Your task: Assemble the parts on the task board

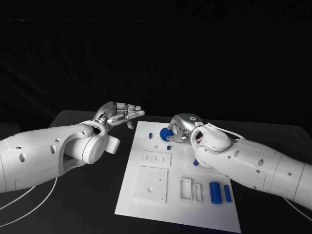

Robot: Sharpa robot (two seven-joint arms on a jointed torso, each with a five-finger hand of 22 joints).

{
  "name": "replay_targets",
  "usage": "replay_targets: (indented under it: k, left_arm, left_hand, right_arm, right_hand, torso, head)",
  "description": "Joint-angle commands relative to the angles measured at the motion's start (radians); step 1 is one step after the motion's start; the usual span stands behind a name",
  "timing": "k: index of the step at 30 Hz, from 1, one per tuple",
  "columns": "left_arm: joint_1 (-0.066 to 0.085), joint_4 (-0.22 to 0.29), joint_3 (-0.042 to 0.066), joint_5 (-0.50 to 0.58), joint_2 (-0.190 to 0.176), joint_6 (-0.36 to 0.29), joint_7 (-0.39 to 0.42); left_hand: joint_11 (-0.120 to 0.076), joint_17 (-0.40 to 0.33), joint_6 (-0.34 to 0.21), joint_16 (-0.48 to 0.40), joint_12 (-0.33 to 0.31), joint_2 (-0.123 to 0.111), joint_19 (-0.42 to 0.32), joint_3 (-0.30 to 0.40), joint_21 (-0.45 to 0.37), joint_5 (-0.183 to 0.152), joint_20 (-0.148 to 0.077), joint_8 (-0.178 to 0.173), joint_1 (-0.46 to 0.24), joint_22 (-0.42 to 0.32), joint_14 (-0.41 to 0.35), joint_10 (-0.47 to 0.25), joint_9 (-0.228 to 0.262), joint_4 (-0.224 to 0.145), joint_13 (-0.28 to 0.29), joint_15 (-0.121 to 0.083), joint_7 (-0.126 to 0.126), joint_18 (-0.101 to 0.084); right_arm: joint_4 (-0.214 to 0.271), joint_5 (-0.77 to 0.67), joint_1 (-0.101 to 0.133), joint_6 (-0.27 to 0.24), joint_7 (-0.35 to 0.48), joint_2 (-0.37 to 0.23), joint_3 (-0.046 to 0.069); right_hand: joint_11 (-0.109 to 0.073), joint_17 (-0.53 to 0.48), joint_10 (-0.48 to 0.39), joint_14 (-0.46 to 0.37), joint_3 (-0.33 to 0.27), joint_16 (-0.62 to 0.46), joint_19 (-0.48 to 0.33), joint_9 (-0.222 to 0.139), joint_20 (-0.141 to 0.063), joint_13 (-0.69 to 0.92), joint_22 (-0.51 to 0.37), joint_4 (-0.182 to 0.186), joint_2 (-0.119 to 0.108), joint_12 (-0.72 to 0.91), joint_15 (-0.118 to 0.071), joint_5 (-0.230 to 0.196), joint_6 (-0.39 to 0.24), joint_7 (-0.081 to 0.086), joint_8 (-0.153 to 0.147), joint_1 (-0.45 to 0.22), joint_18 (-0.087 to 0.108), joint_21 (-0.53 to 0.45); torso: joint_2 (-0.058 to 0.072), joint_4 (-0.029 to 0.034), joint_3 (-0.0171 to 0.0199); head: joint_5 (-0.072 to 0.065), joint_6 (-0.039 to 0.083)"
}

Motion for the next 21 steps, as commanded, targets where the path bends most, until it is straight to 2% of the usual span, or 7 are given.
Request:
replay_targets:
  k: [1, 5, 11, 16, 21]
  left_arm:
    - [0.002, 0.001, 0.001, 0.001, 0.003, 0.016, 0.006]
    - [0.002, 0.001, 0.001, 0.001, 0.005, 0.016, 0.005]
    - [0.002, -0.001, 0.001, 0.000, 0.007, 0.017, 0.004]
    - [0.002, -0.002, 0.001, 0.000, 0.006, 0.019, 0.003]
    - [0.002, -0.001, 0.001, 0.000, 0.006, 0.020, 0.001]
  left_hand:
    - [-0.001, 0.001, -0.005, 0.004, 0.004, -0.008, -0.004, 0.000, 0.006, -0.002, 0.000, 0.002, 0.002, -0.001, 0.003, -0.006, 0.001, 0.004, 0.001, 0.001, 0.000, 0.002]
    - [-0.001, 0.001, -0.005, 0.004, 0.004, -0.008, -0.004, 0.000, 0.006, -0.002, 0.000, 0.002, 0.002, -0.001, 0.003, -0.006, 0.001, 0.004, 0.001, 0.001, 0.000, 0.002]
    - [-0.001, 0.001, -0.005, 0.004, 0.004, -0.008, -0.004, 0.000, 0.006, -0.002, 0.000, 0.002, 0.002, -0.001, 0.003, -0.006, 0.001, 0.004, 0.001, 0.001, 0.000, 0.002]
    - [-0.001, 0.002, -0.005, 0.008, 0.004, -0.009, -0.005, 0.000, 0.008, -0.001, 0.000, 0.002, 0.004, -0.002, 0.001, -0.007, 0.001, 0.006, 0.001, 0.001, -0.001, 0.002]
    - [-0.001, 0.002, -0.005, 0.008, 0.004, -0.007, -0.005, 0.000, 0.008, 0.000, 0.000, 0.002, 0.001, -0.002, 0.001, -0.007, 0.001, 0.008, 0.001, 0.001, -0.001, 0.002]
  right_arm:
    - [-0.006, -0.003, -0.005, 0.020, 0.007, 0.007, -0.006]
    - [-0.016, -0.004, -0.005, 0.018, 0.003, 0.013, -0.008]
    - [-0.027, 0.000, -0.005, 0.012, 0.001, 0.021, -0.010]
    - [-0.027, 0.010, -0.004, 0.012, 0.004, 0.023, -0.010]
    - [-0.028, 0.020, -0.004, 0.016, 0.004, 0.022, -0.010]
  right_hand:
    - [0.004, -0.002, -0.004, 0.000, -0.002, -0.007, 0.060, -0.001, 0.002, -0.003, 0.000, 0.007, -0.002, -0.006, 0.002, -0.005, -0.010, 0.001, 0.002, 0.010, 0.007, -0.006]
    - [0.006, -0.004, -0.006, 0.000, -0.003, -0.009, 0.060, -0.001, 0.004, -0.006, -0.002, 0.013, -0.004, -0.009, 0.003, -0.010, -0.021, 0.005, 0.002, 0.010, 0.008, -0.009]
    - [0.010, -0.007, -0.013, 0.000, -0.023, -0.013, 0.060, -0.002, 0.007, -0.019, -0.005, 0.038, -0.008, -0.020, 0.006, -0.046, -0.045, 0.010, 0.002, 0.005, 0.013, -0.013]
    - [0.012, -0.009, -0.015, 0.000, -0.064, -0.016, 0.060, -0.001, 0.010, -0.025, -0.008, 0.085, -0.013, -0.022, 0.008, -0.065, -0.053, 0.011, 0.002, 0.000, 0.017, -0.017]
    - [0.011, -0.011, -0.016, 0.000, -0.076, -0.018, 0.060, 0.002, 0.010, -0.028, -0.010, 0.119, -0.018, -0.022, 0.007, -0.074, -0.050, 0.010, 0.003, -0.016, 0.017, -0.019]
  torso:
    - [0.001, -0.0017, 0.0007]
    - [0.001, -0.0013, 0.0003]
    - [0.000, -0.0002, 0.0002]
    - [0.000, -0.0004, 0.0009]
    - [-0.001, -0.0026, -0.0004]
  head:
    - [0.000, 0.001]
    - [0.000, 0.003]
    - [-0.001, 0.001]
    - [-0.002, -0.004]
    - [-0.003, -0.005]
